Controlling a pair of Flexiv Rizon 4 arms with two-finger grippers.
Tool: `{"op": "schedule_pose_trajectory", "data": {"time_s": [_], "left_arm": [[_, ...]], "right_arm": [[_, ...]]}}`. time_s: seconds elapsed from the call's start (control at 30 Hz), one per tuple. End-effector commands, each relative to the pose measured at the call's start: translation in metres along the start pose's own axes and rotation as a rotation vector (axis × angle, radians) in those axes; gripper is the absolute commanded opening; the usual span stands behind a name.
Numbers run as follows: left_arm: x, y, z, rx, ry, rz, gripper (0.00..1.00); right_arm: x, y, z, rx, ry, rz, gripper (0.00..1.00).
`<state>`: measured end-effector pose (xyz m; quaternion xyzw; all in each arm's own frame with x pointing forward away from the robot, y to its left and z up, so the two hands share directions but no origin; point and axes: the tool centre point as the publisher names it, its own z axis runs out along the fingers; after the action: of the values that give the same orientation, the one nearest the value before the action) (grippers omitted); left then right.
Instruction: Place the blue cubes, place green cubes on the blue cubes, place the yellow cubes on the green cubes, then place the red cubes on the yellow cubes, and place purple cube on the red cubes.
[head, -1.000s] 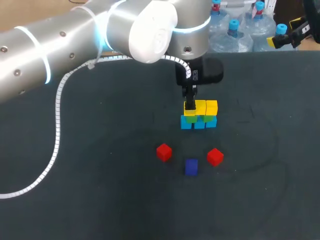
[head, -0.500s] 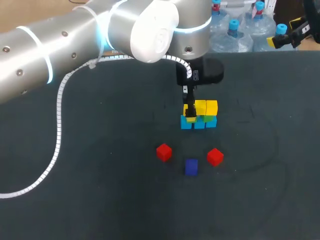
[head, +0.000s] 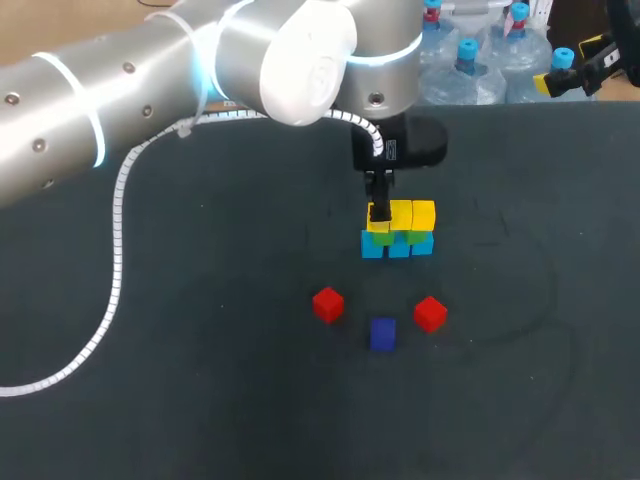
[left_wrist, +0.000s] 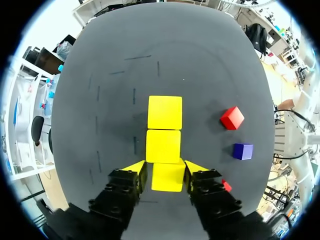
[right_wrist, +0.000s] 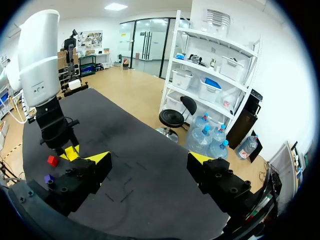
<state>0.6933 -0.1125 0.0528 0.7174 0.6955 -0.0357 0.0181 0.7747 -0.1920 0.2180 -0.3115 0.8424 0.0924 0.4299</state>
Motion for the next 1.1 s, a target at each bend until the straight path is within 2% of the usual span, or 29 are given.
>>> {"op": "schedule_pose_trajectory", "data": {"time_s": [0.03, 0.43, 0.47, 0.57, 0.73, 0.87, 0.97, 1.1], "left_arm": [[-0.0004, 0.0006, 0.0001, 0.005, -0.001, 0.002, 0.43], [-0.0012, 0.0005, 0.0008, 0.009, -0.011, 0.006, 0.43], [-0.0013, 0.0006, 0.0008, 0.009, -0.011, 0.006, 0.42], [-0.0013, 0.0008, 0.0010, 0.010, -0.012, 0.004, 0.26], [-0.0015, 0.0008, 0.0011, 0.013, -0.014, 0.003, 0.29], [-0.0018, 0.0007, 0.0010, 0.013, -0.015, 0.005, 0.35], [-0.0021, 0.0006, 0.0007, 0.013, -0.015, 0.006, 0.35], [-0.0026, 0.0006, 0.0003, 0.011, -0.015, 0.007, 0.43]], "right_arm": [[0.0002, 0.0036, -0.0007, 0.043, 0.002, 0.001, 1.00], [0.0002, 0.0036, -0.0007, 0.043, 0.002, 0.001, 1.00], [0.0002, 0.0036, -0.0007, 0.043, 0.002, 0.001, 1.00], [0.0002, 0.0036, -0.0007, 0.043, 0.002, 0.001, 1.00], [0.0002, 0.0036, -0.0007, 0.043, 0.002, 0.001, 1.00], [0.0002, 0.0036, -0.0007, 0.043, 0.002, 0.001, 1.00], [0.0002, 0.0036, -0.0007, 0.043, 0.002, 0.001, 1.00], [0.0002, 0.0036, -0.0007, 0.043, 0.002, 0.001, 1.00]]}}
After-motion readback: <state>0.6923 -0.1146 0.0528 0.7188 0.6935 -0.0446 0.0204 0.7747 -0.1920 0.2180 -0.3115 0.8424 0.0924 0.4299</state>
